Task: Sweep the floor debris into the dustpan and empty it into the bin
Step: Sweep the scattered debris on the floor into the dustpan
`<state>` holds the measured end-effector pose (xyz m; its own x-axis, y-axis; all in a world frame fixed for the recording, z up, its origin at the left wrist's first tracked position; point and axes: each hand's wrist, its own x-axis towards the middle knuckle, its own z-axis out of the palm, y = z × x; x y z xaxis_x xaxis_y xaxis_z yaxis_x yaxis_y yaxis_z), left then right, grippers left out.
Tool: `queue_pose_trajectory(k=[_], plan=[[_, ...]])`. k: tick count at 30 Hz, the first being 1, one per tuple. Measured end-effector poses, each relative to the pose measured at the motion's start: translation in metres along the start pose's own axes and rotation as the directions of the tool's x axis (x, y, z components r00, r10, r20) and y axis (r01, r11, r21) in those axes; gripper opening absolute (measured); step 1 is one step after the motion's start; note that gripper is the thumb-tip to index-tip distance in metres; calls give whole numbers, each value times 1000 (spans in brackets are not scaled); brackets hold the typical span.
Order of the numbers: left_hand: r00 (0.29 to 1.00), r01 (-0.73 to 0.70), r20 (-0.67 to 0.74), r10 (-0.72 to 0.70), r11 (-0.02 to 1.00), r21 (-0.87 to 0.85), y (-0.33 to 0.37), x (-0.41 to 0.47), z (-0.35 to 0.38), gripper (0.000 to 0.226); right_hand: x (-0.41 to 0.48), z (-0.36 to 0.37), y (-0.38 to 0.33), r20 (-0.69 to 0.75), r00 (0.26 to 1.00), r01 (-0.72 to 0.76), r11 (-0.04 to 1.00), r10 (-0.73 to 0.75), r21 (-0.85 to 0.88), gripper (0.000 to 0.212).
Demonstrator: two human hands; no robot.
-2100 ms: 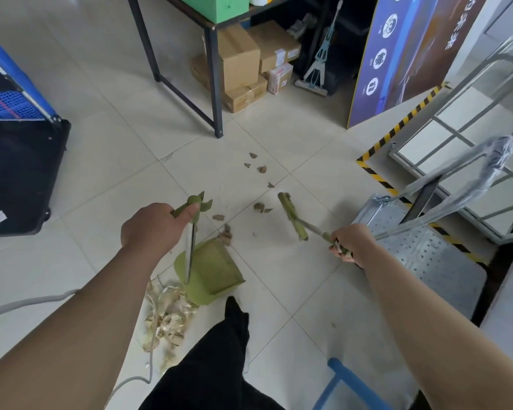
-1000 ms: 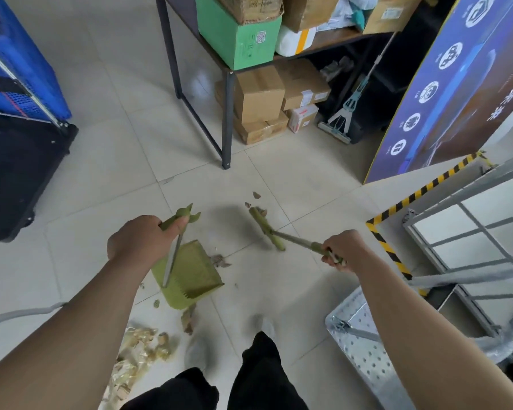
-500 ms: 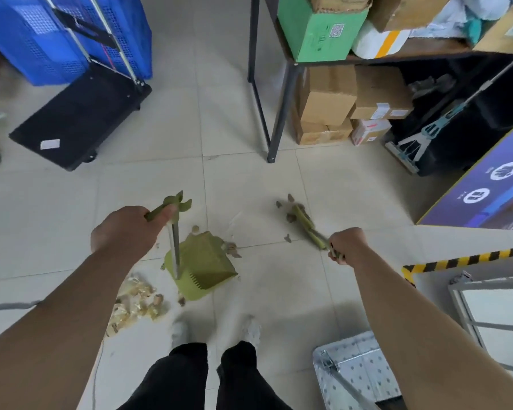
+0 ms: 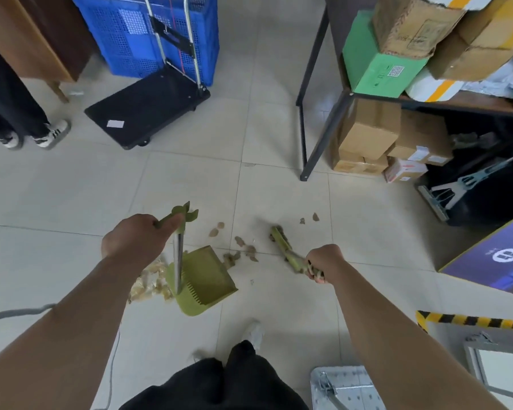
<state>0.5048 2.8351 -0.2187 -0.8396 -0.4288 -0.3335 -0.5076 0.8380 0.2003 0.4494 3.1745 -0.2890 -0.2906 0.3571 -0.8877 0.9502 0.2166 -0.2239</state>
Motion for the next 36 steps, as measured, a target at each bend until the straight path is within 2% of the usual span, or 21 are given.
queue_pose_trajectory(k=[7, 10, 11, 15, 20, 24, 28, 32, 36], plan=[[994, 106, -8, -107, 992, -70, -88, -40, -12, 68, -53, 84, 31, 82, 994, 85, 992, -77, -95, 28], [989, 149, -11, -150, 986, -71, -119, -50, -15, 70, -75, 122, 41, 123, 963, 258, 954, -240, -155, 20], [986, 165, -15, -166, 984, -72, -128, -54, -15, 71, -82, 134, 43, 135, 958, 272, 948, -252, -162, 19], [973, 225, -27, -227, 972, -71, -165, -68, -14, 73, -102, 173, 47, 203, 955, 252, 953, -217, -166, 27], [961, 267, -51, -271, 960, -84, -197, -78, -13, 76, -118, 201, 46, 286, 932, 305, 912, -225, -276, 29], [960, 267, -61, -273, 960, -87, -201, -79, -12, 77, -119, 192, 38, 259, 950, 249, 919, -171, -307, 18], [965, 247, -70, -253, 965, -86, -186, -75, -12, 77, -113, 164, 28, 231, 953, 256, 927, -195, -275, 5], [974, 215, -55, -221, 972, -94, -154, -65, -12, 76, -94, 119, 12, 200, 953, 269, 942, -230, -199, 4], [983, 173, -52, -178, 981, -91, -107, -52, -11, 74, -70, 60, -8, 150, 965, 236, 961, -214, -146, 12]])
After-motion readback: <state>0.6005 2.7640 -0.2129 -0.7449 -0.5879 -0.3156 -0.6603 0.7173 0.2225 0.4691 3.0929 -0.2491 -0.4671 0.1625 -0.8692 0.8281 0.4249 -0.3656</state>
